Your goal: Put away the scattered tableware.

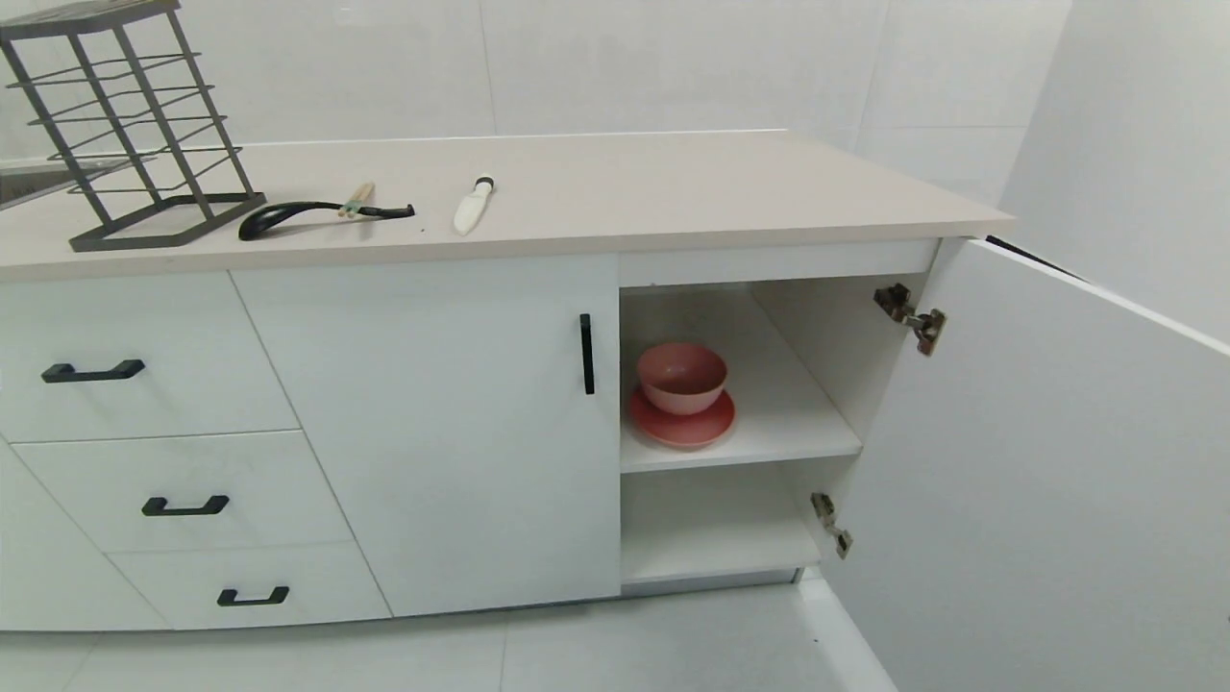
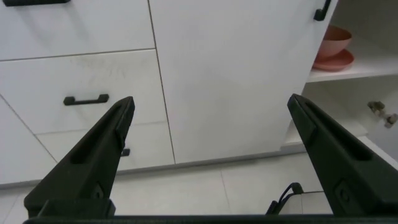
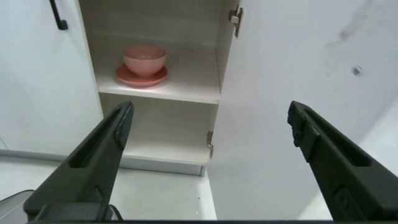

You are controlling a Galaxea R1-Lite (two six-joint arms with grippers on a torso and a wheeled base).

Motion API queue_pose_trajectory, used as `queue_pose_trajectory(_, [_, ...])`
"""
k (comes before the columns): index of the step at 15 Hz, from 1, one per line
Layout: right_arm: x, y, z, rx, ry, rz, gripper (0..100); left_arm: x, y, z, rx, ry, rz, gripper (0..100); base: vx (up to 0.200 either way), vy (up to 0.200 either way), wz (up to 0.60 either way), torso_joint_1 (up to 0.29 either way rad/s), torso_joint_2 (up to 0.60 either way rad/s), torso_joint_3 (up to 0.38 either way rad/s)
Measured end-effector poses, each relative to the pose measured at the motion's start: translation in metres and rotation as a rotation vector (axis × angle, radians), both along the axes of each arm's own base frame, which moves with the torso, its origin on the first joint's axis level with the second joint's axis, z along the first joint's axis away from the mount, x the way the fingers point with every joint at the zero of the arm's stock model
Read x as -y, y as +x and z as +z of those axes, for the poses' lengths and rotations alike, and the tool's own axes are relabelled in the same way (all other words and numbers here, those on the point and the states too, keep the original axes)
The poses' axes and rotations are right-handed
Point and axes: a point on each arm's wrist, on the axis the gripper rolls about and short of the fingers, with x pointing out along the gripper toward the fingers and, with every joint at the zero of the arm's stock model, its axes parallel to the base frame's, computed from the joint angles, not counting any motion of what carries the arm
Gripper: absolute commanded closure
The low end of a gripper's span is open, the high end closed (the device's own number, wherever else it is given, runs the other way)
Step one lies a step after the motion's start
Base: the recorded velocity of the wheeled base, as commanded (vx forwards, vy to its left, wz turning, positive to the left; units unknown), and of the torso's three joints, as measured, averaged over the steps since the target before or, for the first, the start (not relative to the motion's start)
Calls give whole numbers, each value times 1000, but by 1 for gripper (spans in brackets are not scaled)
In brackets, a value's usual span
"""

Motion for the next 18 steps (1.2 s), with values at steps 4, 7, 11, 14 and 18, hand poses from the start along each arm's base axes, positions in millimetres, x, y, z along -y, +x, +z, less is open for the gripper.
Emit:
queue_pose_trajectory(4, [0, 0, 0, 1, 3, -5, 0, 0, 0, 0, -1, -16, 6, 0, -50, -200, 0, -2, -2, 6])
queue_pose_trajectory(7, [0, 0, 0, 0, 3, -8, 0, 0, 0, 0, -1, -17, 6, 0, 0, -200, 0, 4, 2, 4])
queue_pose_trajectory(11, [1, 0, -1, -4, 10, -25, 100, 0, 0, 0, -1, -17, 6, 0, -50, -150, 0, 2, 4, 0])
queue_pose_trajectory(14, [1, 0, -4, -40, 45, -65, 100, 0, 0, 0, -1, -17, 7, 0, -200, -67, 0, 5, 7, 1])
queue_pose_trajectory(18, [2, 0, 1, 8, 76, -95, 100, 0, 0, 0, -1, -17, 6, 0, -50, -200, 0, 0, 4, 5])
